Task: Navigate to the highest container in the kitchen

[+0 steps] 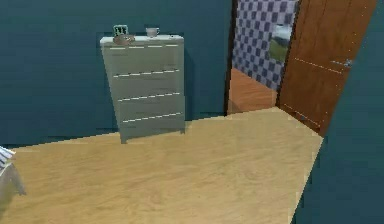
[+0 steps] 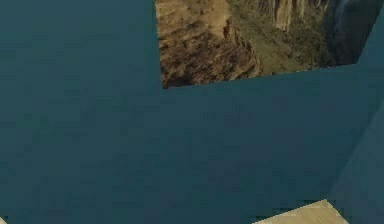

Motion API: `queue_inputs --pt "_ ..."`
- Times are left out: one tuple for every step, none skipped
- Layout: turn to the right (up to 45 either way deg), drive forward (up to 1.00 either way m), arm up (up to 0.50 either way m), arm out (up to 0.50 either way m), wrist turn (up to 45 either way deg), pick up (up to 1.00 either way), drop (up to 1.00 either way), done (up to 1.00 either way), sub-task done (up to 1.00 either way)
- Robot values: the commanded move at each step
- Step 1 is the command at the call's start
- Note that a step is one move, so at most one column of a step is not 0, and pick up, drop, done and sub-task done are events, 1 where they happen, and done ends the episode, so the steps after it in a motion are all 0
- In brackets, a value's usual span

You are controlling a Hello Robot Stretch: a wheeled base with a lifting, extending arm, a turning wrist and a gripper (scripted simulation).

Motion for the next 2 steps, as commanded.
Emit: queue_inputs --pt "0.0 0.8 0.0 0.0 0.0 0.0 0.0 0.0 0.0" --pt "30.0 0.0 0.0 0.0 0.0 0.0 0.0 0.0 0.0"
